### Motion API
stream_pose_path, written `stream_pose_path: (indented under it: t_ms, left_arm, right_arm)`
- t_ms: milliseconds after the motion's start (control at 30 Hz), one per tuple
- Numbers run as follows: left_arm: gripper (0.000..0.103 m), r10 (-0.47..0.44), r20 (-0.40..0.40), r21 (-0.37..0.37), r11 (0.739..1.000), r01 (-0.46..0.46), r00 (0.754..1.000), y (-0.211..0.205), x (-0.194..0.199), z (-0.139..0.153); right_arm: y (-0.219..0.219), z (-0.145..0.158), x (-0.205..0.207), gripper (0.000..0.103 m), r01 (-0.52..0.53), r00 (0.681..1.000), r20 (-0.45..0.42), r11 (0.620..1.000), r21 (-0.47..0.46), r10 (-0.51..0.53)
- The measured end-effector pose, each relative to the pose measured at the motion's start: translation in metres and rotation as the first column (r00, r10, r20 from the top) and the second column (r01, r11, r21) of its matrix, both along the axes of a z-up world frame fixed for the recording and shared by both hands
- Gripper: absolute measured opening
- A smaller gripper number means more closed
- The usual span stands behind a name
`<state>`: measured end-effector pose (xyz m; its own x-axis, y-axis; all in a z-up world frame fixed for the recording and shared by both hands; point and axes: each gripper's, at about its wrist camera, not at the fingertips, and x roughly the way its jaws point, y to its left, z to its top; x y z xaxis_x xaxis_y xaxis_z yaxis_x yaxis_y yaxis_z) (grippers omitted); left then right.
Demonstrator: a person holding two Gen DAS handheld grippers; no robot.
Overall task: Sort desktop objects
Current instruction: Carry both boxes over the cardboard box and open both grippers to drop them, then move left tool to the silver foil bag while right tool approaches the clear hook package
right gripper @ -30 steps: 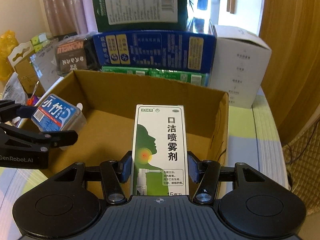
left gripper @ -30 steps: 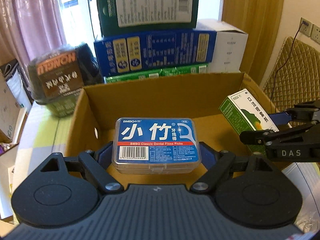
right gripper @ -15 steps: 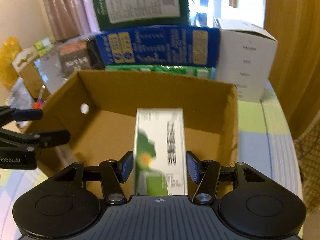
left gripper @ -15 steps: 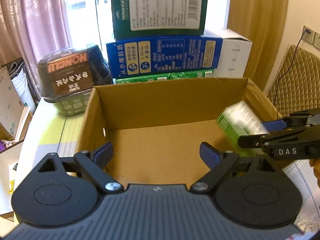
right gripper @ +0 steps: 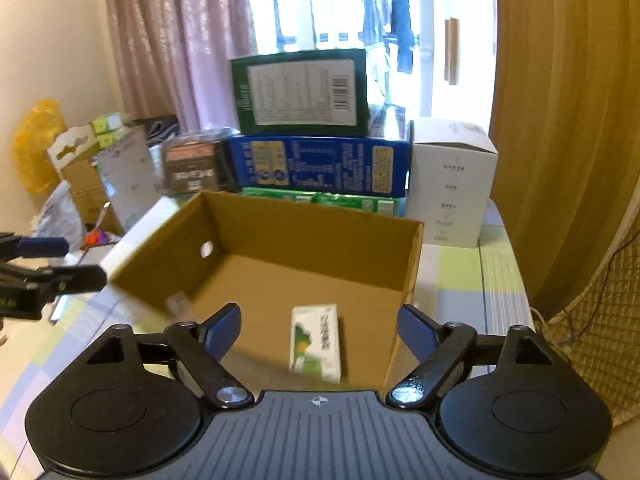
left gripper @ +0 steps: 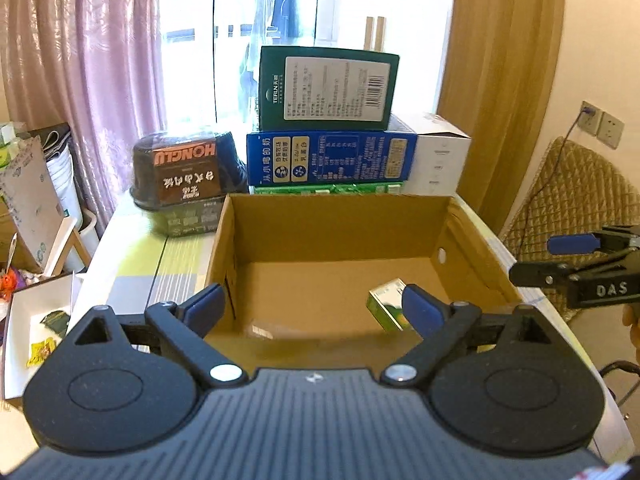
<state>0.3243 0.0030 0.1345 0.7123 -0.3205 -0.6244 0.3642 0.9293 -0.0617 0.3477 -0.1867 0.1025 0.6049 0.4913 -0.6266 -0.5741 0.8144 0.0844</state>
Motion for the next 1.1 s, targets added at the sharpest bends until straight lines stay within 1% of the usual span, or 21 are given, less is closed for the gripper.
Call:
stream_pose_path:
  t_ms: [133, 267, 367, 433, 500, 567, 700, 800, 900, 967, 1000, 1067, 1100]
  left_arm:
    - [0.095, -0.002, -0.014, 0.013, 1.0, 0.002, 1.0, 0.009, -0.044, 0.001]
    - [0.096, -0.021, -0.046, 0.039, 0.999, 0.023, 0.999, 0.019, -0.088, -0.007]
    - [0.096, -0.059, -0.048, 0.083, 0.995, 0.062, 0.997, 0.021, -0.118, -0.018]
    - [0.096, -0.1, -0.055, 0.108, 0.989, 0.105, 0.994, 0.018, -0.134, -0.026]
    - [0.096, -0.145, -0.065, 0.131, 0.98, 0.153, 0.987, 0.012, -0.145, -0.033]
    - [0.096, -0.2, -0.078, 0.155, 0.965, 0.21, 0.977, 0.002, -0.153, -0.04]
    - [0.096, -0.323, -0.087, 0.208, 0.919, 0.335, 0.942, -0.016, -0.169, -0.053]
    - [0.096, -0.409, -0.096, 0.254, 0.871, 0.42, 0.907, -0.03, -0.177, -0.06]
    - [0.096, -0.477, -0.103, 0.264, 0.833, 0.487, 0.873, -0.038, -0.177, -0.066]
    - [0.096, -0.511, -0.106, 0.293, 0.804, 0.518, 0.853, -0.044, -0.177, -0.072]
    - [0.096, -0.531, -0.105, 0.318, 0.783, 0.534, 0.841, -0.047, -0.176, -0.075]
    - [0.096, -0.576, -0.105, 0.381, 0.73, 0.568, 0.811, -0.055, -0.175, -0.083]
    - [0.096, -0.602, -0.107, 0.42, 0.694, 0.585, 0.791, -0.059, -0.175, -0.087]
  right_arm:
    - [-0.016, -0.001, -0.046, 0.092, -0.037, 0.999, -0.003, 0.999, -0.013, 0.037]
    - [-0.042, -0.014, -0.084, 0.095, -0.089, 0.996, 0.005, 0.993, -0.081, 0.09]
    - [-0.064, -0.028, -0.103, 0.095, -0.102, 0.995, -0.003, 0.984, -0.149, 0.103]
    - [-0.08, -0.038, -0.115, 0.096, -0.116, 0.993, -0.008, 0.975, -0.192, 0.116]
    - [-0.095, -0.05, -0.126, 0.096, -0.13, 0.991, -0.02, 0.964, -0.232, 0.129]
    - [-0.106, -0.061, -0.134, 0.096, -0.154, 0.988, -0.027, 0.951, -0.268, 0.152]
    - [-0.124, -0.081, -0.151, 0.096, -0.239, 0.969, -0.023, 0.904, -0.355, 0.247]
    - [-0.131, -0.091, -0.161, 0.096, -0.307, 0.943, -0.015, 0.856, -0.415, 0.331]
    - [-0.131, -0.095, -0.163, 0.096, -0.356, 0.921, -0.015, 0.824, -0.441, 0.39]
    - [-0.131, -0.101, -0.162, 0.096, -0.387, 0.905, -0.019, 0.804, -0.452, 0.425]
    - [-0.131, -0.103, -0.16, 0.096, -0.401, 0.897, -0.023, 0.792, -0.46, 0.441]
    - [-0.128, -0.11, -0.158, 0.096, -0.428, 0.88, -0.031, 0.763, -0.484, 0.474]
    - [-0.126, -0.114, -0.157, 0.096, -0.442, 0.87, -0.037, 0.745, -0.5, 0.491]
